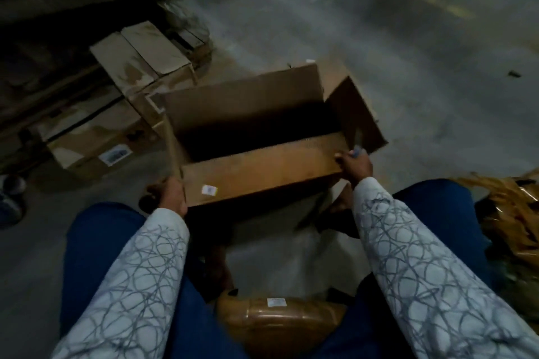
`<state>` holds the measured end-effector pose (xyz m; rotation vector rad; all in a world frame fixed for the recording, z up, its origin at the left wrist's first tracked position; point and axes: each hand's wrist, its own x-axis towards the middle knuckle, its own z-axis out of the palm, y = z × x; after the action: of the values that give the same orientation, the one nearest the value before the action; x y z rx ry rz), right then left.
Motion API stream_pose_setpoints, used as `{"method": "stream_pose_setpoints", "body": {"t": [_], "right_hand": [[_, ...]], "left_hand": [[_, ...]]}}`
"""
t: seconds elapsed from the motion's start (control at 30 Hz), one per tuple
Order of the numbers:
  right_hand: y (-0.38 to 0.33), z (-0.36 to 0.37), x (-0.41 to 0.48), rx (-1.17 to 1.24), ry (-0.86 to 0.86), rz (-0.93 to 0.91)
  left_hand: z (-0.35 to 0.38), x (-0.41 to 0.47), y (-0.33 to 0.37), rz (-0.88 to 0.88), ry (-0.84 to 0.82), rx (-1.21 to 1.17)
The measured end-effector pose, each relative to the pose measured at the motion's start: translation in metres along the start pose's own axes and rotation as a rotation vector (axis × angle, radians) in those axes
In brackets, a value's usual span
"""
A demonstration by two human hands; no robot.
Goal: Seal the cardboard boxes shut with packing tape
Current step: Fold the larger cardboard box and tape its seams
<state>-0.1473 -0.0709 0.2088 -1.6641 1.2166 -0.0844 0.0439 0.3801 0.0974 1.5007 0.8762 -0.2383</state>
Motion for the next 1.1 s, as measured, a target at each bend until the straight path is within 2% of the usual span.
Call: {"method": "stream_pose_setpoints", "body": {"t": [0.07, 0.13, 0.2, 0.3, 0.37, 0.47, 0.6, 0.73, 0.9, 1.1], "right_hand": [[-0.022, 0.003, -0.051, -0.230, -0.083, -0.100], [-0.027, 0.005, -0.075, -0.337, -0.163, -0.164], [-0.027, 0.006, -0.090, -0.426, -0.212, -0.207], [-0.025, 0.005, -0.107, -0.528, -0.272, -0.273], [-0.023, 0.002, -0.118, -0.575, -0.321, -0.323], [-0.022, -0.002, -0.134, -0.634, -0.375, -0.372], [-0.028, -0.005, -0.153, -0.703, -0.331, -0.370], [-0.027, -0.003, -0.168, -0.739, -0.297, -0.389], [-0.013, 0.004, -0.167, -0.705, -0.401, -0.423], [-0.010, 0.010, -0.161, -0.704, -0.408, -0.432]], "left_hand": [[-0.008, -0.101, 0.039, -0.022, 0.083, -0.033], [-0.013, -0.138, 0.057, 0.076, 0.158, -0.138], [-0.019, -0.173, 0.073, 0.250, 0.093, -0.108], [-0.035, -0.203, 0.077, 0.502, -0.014, 0.092], [-0.041, -0.218, 0.071, 0.619, -0.045, 0.223], [-0.039, -0.237, 0.061, 0.725, -0.179, 0.282], [-0.028, -0.242, 0.051, 0.664, -0.333, 0.247], [-0.023, -0.246, 0.041, 0.599, -0.419, 0.265], [-0.020, -0.248, 0.030, 0.581, -0.500, 0.336], [-0.017, -0.245, 0.020, 0.575, -0.579, 0.434]]}}
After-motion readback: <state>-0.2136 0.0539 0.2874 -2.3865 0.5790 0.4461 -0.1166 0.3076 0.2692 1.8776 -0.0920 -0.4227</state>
